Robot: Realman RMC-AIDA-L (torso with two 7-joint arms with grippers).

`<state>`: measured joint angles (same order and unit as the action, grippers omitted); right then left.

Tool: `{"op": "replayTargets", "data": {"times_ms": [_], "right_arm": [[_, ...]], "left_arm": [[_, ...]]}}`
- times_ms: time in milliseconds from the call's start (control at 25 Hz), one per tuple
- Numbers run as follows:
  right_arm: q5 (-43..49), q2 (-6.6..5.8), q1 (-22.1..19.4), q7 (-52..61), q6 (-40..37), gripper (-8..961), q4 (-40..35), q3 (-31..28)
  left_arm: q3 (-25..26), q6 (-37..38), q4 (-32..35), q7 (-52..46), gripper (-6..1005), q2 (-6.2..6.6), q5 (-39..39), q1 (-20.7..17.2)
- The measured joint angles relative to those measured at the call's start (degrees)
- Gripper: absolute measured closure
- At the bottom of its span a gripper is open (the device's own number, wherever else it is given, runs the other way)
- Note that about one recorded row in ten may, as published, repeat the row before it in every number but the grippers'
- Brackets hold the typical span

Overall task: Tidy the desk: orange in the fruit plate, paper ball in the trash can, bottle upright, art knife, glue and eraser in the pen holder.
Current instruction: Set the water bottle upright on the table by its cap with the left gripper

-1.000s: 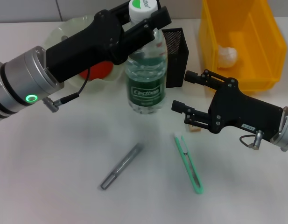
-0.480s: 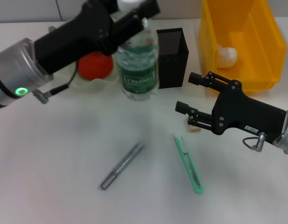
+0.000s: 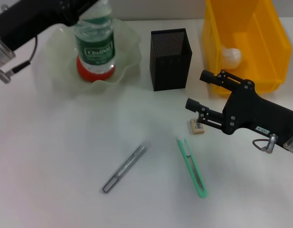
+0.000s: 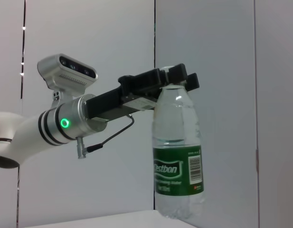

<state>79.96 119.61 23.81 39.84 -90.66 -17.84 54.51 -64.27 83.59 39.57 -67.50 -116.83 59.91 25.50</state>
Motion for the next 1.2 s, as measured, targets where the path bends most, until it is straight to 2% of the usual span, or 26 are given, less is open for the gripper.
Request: {"op": "replayTargets", "data": {"times_ms": [200,360,440,640,760,1200], "right_arm": [[-0.2,0.00,0.3,0.3,0.3,220,0.0,0.0],[-0.7,0.05,0.3,0.3,0.3,221,0.0,0.0],[-0.9,0.09,0.3,0.3,0.2,221,0.0,0.0],[-0.9,0.10,0.6,0.4,0.0,221,0.0,0.1],[-0.9,0.03,1.1,0.4,0.0,221,0.0,0.1],[-0.9,0.00,1.8,0.3,0.4,221,0.0,0.3]], "left_arm": [[3.8,-4.3,2.5,0.0,551,-0.33,3.1,0.2],[4.4,-5.4,2.7,0.2,551,-0.41,3.3,0.3],[7.2,-7.8,2.7,1.4,551,-1.04,3.5,0.0],[9.1,-8.2,2.7,2.5,551,-1.51,3.5,-0.4],[11.8,-8.5,2.2,2.8,551,-1.68,3.2,-2.8],[13.8,-9.9,0.8,4.2,554,-1.77,3.0,-4.7]]}}
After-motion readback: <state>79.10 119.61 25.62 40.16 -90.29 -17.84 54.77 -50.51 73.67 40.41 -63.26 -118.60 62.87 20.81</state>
